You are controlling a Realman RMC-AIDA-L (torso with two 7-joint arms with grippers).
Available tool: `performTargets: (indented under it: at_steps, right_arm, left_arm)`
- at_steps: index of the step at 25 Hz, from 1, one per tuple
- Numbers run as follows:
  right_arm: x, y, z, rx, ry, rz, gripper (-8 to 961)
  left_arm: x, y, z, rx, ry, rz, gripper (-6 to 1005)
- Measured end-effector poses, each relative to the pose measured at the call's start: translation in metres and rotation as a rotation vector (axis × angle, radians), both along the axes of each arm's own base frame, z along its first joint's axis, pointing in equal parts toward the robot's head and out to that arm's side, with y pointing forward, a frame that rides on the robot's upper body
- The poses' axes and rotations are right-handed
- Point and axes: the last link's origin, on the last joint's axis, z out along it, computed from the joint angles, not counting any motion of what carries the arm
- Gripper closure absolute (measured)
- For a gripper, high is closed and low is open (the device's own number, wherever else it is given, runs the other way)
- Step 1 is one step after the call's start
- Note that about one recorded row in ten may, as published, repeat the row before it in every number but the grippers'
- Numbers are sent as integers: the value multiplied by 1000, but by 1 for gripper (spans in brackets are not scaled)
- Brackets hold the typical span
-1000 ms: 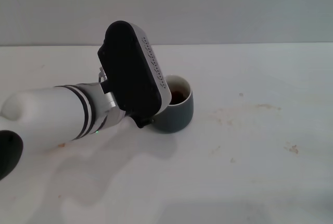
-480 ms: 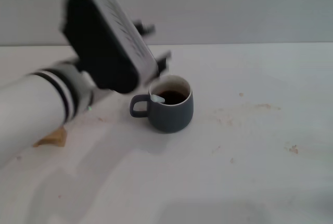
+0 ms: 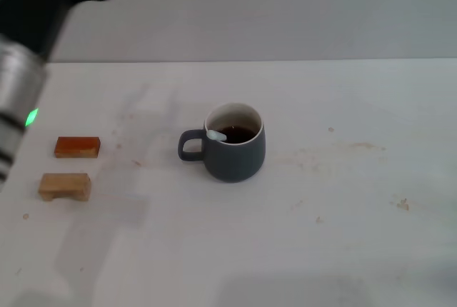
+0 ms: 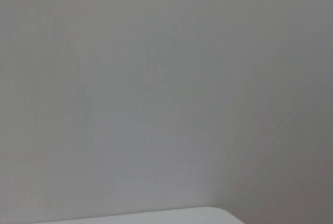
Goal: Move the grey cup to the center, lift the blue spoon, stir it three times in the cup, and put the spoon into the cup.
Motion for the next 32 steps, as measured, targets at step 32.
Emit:
performTargets:
  at_steps: [32]
  right_arm:
    - [-24, 14, 2, 13, -42, 133, 954]
  left_arm:
    - [-224, -26, -23, -2, -140, 353, 442]
